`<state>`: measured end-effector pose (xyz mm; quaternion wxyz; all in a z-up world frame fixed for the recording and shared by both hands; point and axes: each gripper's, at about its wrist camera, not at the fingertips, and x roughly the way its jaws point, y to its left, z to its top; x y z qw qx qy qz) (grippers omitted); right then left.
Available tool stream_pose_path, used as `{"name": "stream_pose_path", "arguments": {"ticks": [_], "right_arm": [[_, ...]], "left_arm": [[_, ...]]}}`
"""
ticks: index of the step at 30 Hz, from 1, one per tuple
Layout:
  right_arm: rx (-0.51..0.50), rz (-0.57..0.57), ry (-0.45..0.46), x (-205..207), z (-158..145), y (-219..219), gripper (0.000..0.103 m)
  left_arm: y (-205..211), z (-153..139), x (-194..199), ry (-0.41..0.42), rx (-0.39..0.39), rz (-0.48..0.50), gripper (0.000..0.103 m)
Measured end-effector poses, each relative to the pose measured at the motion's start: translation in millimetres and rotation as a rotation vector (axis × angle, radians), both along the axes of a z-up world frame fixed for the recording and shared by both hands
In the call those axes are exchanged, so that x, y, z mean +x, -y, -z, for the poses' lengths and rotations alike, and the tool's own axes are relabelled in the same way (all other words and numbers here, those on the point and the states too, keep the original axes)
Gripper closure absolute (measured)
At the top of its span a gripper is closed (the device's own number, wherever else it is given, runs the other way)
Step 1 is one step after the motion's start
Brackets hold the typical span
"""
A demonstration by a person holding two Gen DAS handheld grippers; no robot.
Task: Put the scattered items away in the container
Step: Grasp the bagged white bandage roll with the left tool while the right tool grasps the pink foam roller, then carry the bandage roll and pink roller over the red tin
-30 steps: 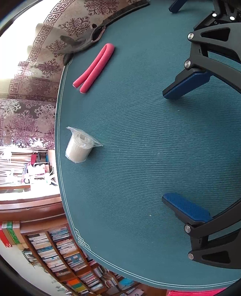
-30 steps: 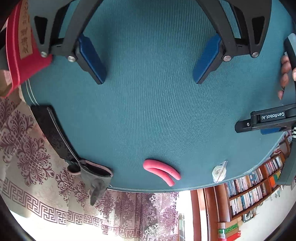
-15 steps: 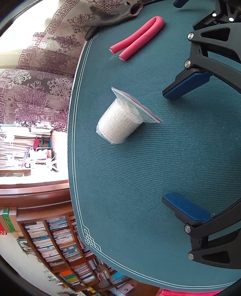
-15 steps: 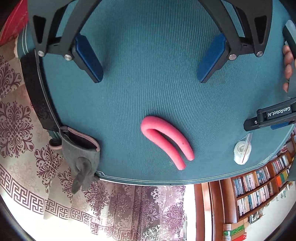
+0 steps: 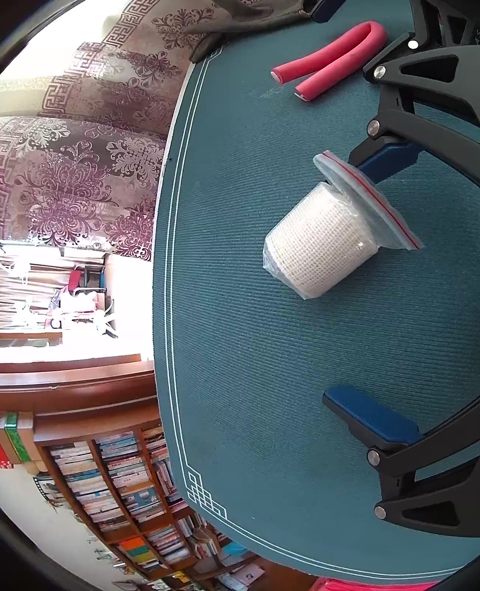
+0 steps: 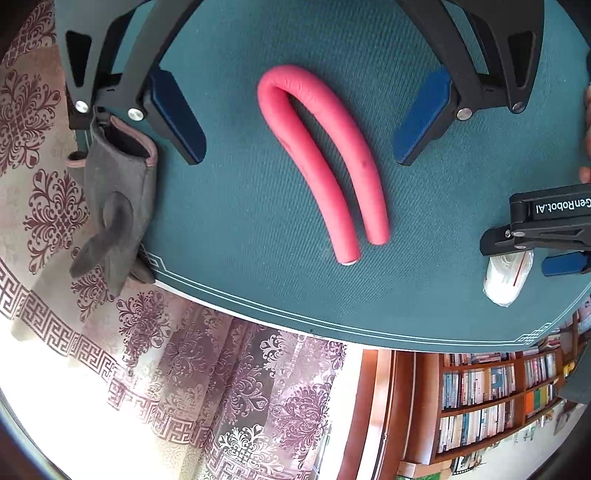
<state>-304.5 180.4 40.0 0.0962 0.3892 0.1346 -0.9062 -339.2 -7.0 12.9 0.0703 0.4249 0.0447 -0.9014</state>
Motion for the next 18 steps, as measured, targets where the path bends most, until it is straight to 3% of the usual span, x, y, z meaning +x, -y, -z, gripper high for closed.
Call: {"name": "stream_pose_path", "arguments": {"ticks": [3,6,8,10,11,12,18], "right_arm": [[-0.128,-0.034,0.063,-4,2,-8,0.015],[-0.128,-0.040,0.044,3,1,-5,0.031],[-0.130,-0.050,0.037,11,-1,1,0.046],[-0.137,-0.046,0.035,19,-1,4,0.060],[-0.142,-0.045,0.035,24,0,5,0.063],[-0.144,-0.042,0.039,28,0,5,0.063],[-0.167,-0.063,0.053,69,1,4,0.066]], "left_arm": [[0,0,-2,-0.002,0.004,0.013,0.001],[-2,-2,0,-0.017,0.034,0.056,0.001],[-3,-4,3,-0.032,0.045,0.080,0.009],[-4,-6,8,-0.042,0.032,0.091,0.029],[-4,-7,11,-0.048,0.028,0.098,0.035],[-5,-8,14,-0.053,0.028,0.103,0.049],[-6,-11,31,-0.048,0.108,0.134,0.052]]}}
